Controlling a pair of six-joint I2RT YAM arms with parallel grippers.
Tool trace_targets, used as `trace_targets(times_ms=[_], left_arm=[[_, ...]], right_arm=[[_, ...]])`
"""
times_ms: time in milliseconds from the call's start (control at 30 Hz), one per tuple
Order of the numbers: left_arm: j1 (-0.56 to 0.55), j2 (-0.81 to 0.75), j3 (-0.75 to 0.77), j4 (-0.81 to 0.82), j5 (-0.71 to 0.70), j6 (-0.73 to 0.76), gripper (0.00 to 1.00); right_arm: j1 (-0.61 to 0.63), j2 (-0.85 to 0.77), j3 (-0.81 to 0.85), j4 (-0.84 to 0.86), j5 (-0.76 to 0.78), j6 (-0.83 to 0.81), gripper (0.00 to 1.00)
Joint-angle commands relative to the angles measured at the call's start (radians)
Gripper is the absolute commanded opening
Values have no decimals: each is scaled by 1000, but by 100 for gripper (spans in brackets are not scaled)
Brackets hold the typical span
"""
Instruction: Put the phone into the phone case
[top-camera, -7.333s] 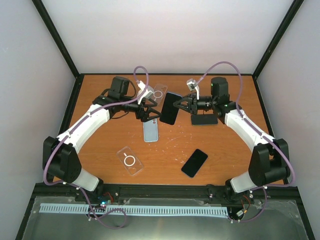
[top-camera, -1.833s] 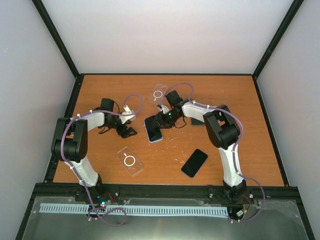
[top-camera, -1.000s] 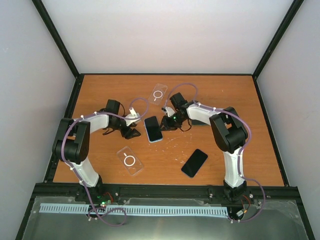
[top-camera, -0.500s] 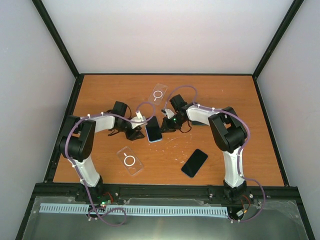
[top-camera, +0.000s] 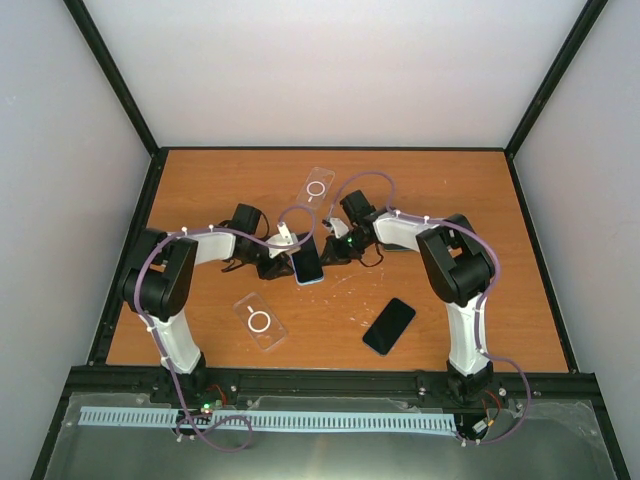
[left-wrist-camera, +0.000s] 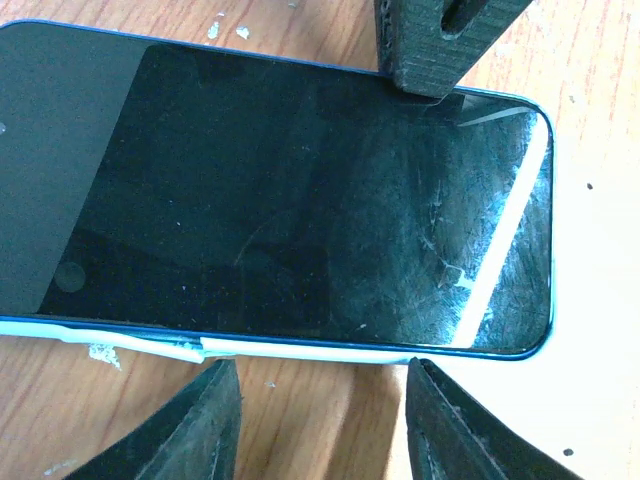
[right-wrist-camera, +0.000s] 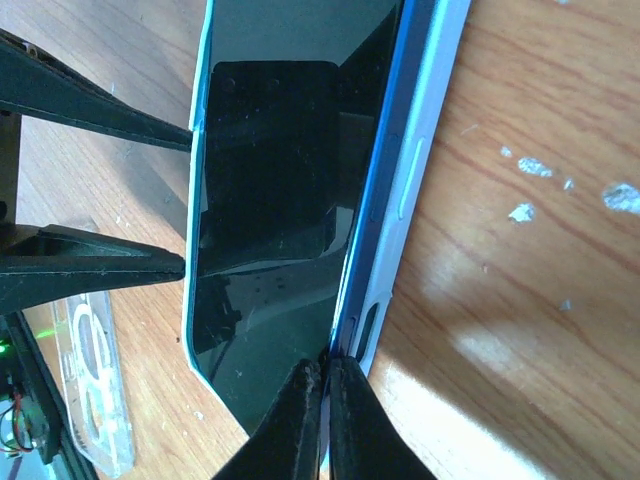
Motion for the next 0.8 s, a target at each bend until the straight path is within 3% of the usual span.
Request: trace_targets(times_ms=[0,267,500,767], left_arm=[[-8,22,-7,6,-20,-21,46],[44,-80,-37,-4,7,-71,48],[135,-169,-55,-33,16,-51,48],[148,-193,-66,-44,15,-39,51]], right_arm=[[78,93,-59,37,137,-42,3],[111,135,-84,29,337,-50,3],[155,176,-109,19,365,-78,3],[160,217,-151,-40,304,-92,3]])
